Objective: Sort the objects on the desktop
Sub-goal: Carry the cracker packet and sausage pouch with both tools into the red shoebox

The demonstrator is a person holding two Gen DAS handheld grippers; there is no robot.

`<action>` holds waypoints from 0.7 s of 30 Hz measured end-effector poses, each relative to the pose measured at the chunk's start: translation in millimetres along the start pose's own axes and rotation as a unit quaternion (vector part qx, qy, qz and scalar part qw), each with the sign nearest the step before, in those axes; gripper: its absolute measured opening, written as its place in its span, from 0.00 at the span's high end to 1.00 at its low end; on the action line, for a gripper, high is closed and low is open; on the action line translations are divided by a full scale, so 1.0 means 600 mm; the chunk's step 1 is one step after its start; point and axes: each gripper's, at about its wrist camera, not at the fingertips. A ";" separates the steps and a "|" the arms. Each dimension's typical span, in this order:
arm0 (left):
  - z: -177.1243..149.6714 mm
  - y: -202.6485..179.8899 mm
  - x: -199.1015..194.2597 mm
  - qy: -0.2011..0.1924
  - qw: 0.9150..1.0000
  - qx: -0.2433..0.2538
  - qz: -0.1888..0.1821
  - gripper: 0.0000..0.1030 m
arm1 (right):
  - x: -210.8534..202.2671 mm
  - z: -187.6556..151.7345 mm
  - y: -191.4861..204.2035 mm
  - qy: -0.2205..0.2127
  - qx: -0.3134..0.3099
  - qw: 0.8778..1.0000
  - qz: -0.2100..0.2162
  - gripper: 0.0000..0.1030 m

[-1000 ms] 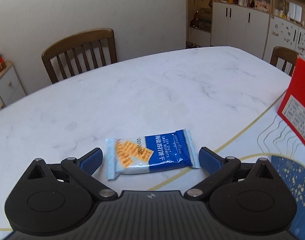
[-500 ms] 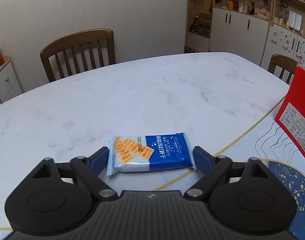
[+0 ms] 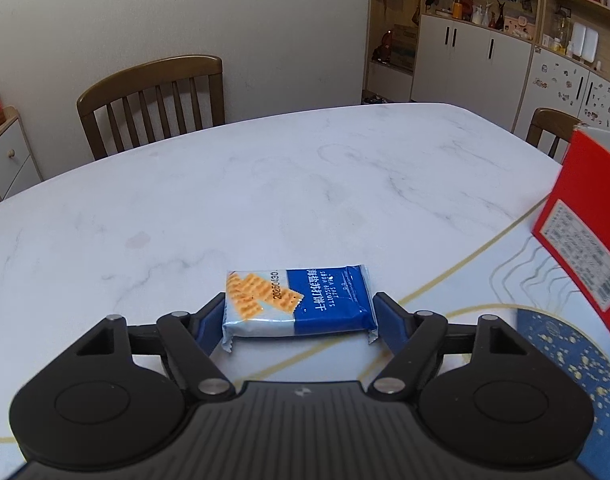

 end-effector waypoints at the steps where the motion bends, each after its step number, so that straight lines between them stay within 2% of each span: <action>1: -0.002 -0.002 -0.005 -0.001 1.000 0.001 -0.002 0.26 | -0.002 0.000 -0.001 -0.001 0.002 1.000 0.000 0.78; 7: -0.015 -0.023 -0.044 -0.002 1.000 -0.001 -0.021 0.26 | -0.015 0.000 -0.008 -0.008 0.020 1.000 -0.002 0.83; 21: -0.050 -0.099 -0.173 0.007 0.996 0.011 -0.090 0.26 | -0.062 -0.011 -0.024 -0.033 0.047 0.998 -0.009 0.83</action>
Point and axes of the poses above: each gripper's, at about its wrist camera, not at the fingertips, and x roughly the way its jaws point, y to its left, z to its top, and after that the axes turned 14 degrees about -z, right-handed
